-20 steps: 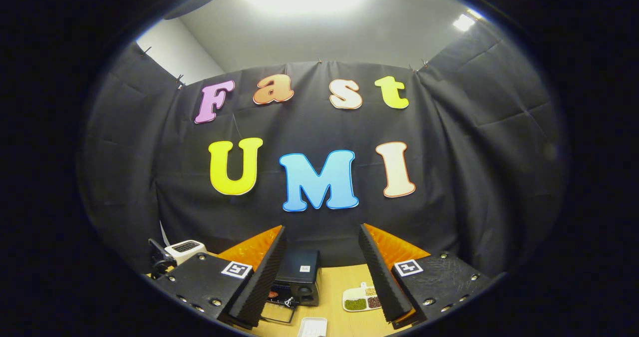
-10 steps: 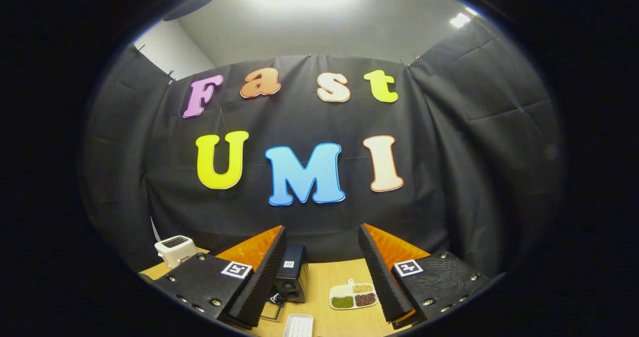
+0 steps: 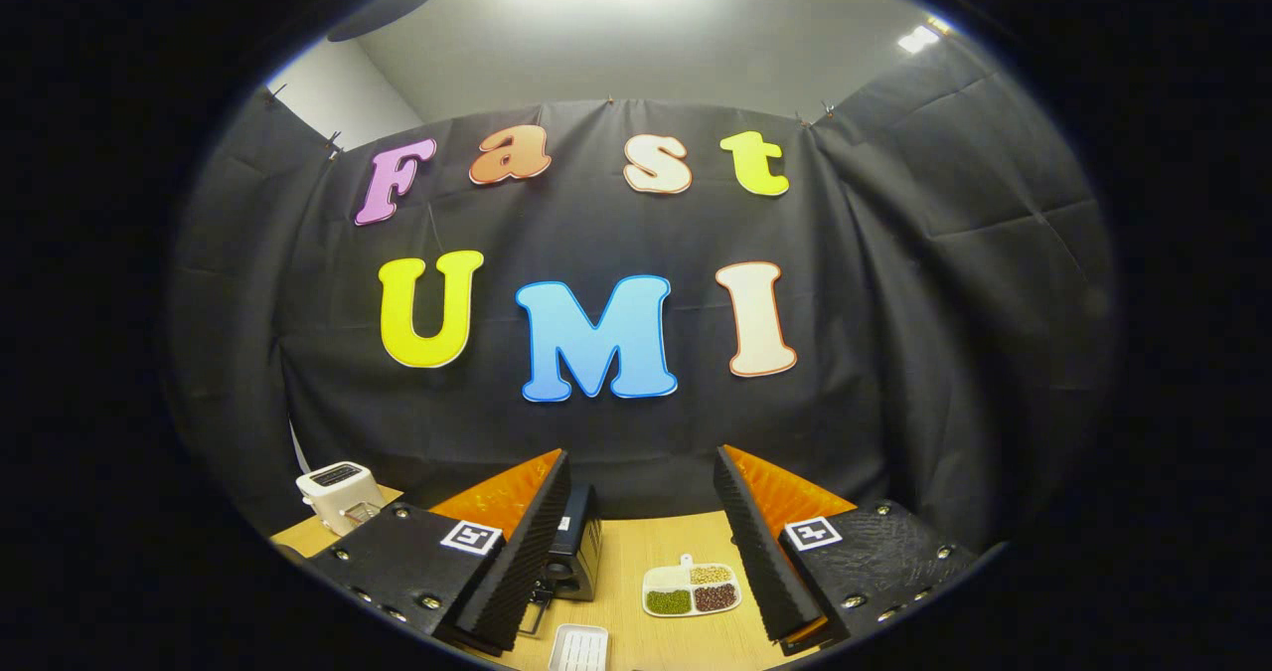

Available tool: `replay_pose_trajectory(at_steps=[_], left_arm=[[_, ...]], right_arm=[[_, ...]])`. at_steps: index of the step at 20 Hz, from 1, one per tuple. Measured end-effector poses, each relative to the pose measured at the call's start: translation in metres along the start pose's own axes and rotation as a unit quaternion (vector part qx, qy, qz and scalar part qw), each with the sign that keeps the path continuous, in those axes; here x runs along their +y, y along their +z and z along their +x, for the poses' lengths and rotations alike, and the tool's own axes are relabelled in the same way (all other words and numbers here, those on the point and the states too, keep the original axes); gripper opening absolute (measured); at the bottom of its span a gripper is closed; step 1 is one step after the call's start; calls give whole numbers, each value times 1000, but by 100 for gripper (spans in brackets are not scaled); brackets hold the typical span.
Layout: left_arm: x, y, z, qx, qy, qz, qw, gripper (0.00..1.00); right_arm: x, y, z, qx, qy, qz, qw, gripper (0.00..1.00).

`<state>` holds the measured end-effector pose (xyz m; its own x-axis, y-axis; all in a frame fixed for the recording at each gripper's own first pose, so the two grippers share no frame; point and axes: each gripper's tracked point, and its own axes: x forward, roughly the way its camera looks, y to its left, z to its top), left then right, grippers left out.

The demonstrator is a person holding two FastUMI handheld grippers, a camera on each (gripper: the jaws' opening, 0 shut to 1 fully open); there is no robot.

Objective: Open the electric oven with the left hand, put the food in, and close the electric oven.

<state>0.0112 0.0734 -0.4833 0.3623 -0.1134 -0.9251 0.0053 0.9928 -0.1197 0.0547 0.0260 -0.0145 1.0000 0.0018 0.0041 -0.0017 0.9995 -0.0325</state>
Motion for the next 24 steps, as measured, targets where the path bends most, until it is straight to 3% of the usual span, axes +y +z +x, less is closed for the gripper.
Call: replay_pose_trajectory(at_steps=[2, 5, 7, 11, 12, 14, 15, 16, 20, 23, 24], left_arm=[[5, 4, 4, 3, 6, -9, 1000, 94], [5, 5, 4, 13, 3, 10, 1000, 100], [4, 6, 5, 19, -1, 4, 1000, 93], [4, 6, 4, 27, -5, 1, 1000, 100], [4, 7, 2, 25, -5, 2, 1000, 97], [3, 7, -1, 21, -6, -1, 1000, 100], [2, 9, -4, 18, -8, -4, 1000, 93], [2, 10, -8, 12, -9, -5, 1000, 100], [-2, 16, -23, -8, -22, -19, 1000, 97], [-2, 22, -36, -28, -29, -28, 999, 100], [-4, 24, -40, -31, -31, -33, 998, 93]], right_arm=[[1, 1, 2, -2, 1, -1, 1000, 88], [2, 3, 2, -3, 0, 0, 1000, 88], [4, 1, 1, -1, -1, 4, 1000, 88], [4, -2, -3, 4, -1, 7, 1000, 88], [3, -2, -4, 4, -2, 6, 1000, 88], [-1, -1, -7, 4, -12, 2, 1000, 88], [0, 1, -8, 1, -12, 3, 1000, 88], [2, 1, -9, -1, -12, 4, 1000, 88], [12, 0, -10, -1, -2, -4, 1000, 88], [13, -3, -10, 1, -6, -5, 1000, 88], [15, -5, -11, 4, -4, -1, 1000, 88]])
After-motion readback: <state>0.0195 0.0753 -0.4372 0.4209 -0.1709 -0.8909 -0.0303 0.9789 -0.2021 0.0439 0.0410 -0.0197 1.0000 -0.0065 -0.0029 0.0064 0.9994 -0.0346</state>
